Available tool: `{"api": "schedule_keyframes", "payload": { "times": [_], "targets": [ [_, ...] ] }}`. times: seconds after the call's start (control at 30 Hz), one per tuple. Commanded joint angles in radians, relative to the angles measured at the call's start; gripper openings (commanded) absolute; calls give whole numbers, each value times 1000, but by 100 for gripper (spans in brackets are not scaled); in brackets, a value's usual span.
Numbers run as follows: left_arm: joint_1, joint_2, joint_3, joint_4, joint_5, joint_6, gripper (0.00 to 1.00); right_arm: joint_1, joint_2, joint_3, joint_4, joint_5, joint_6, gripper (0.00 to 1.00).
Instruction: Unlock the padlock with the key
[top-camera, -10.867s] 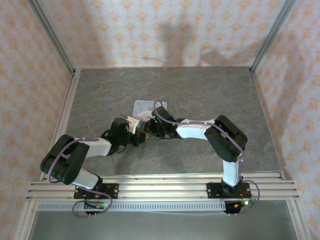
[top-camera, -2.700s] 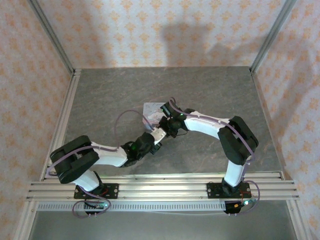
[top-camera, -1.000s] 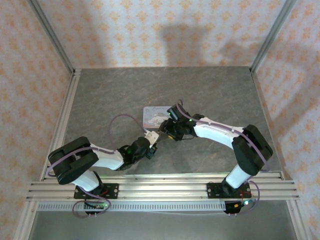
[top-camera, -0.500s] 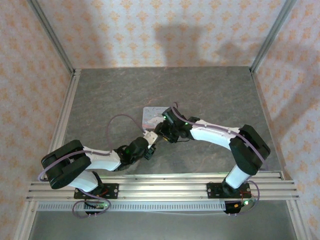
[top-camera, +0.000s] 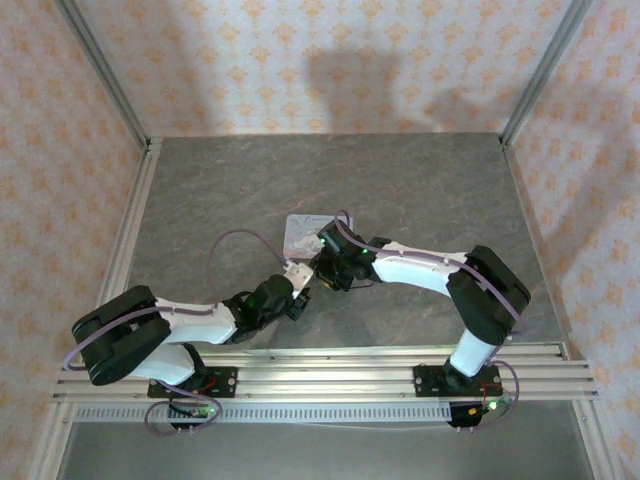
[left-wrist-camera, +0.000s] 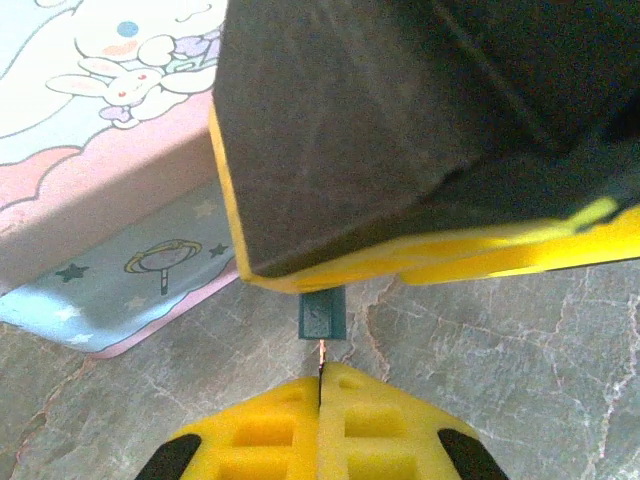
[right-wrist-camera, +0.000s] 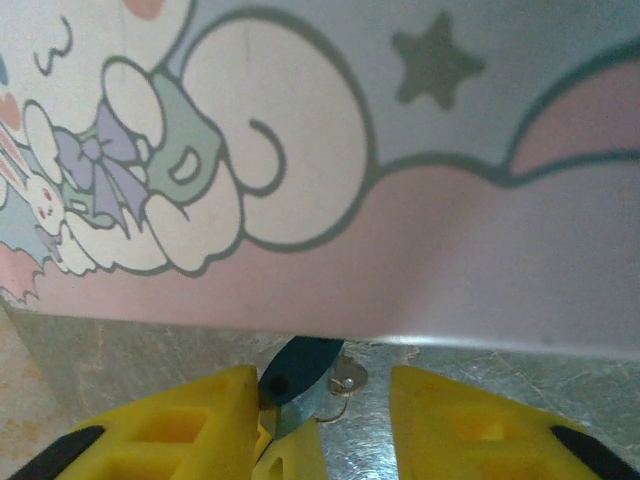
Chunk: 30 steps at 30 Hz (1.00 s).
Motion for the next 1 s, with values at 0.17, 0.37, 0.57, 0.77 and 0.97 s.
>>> {"api": "schedule_keyframes", "payload": {
  "times": [0.17,0.37,0.57,0.77,0.97],
  "targets": [
    [9,-31,-8,-7,-8,2,0,10,8,15,19,2,15,20],
    [9,-15,-5,-3,-3,4,0,10,8,15,22,2,23,33],
    [7,-17,0,1,-1,5,0,10,14,23,19,5,25,38],
    [5,-29,2,4,3,1,0,12,31,38,21,-4,25,37],
    [5,-31,0,25,10,-12,0,13,45,43,33,-13,34,33]
  ]
}}
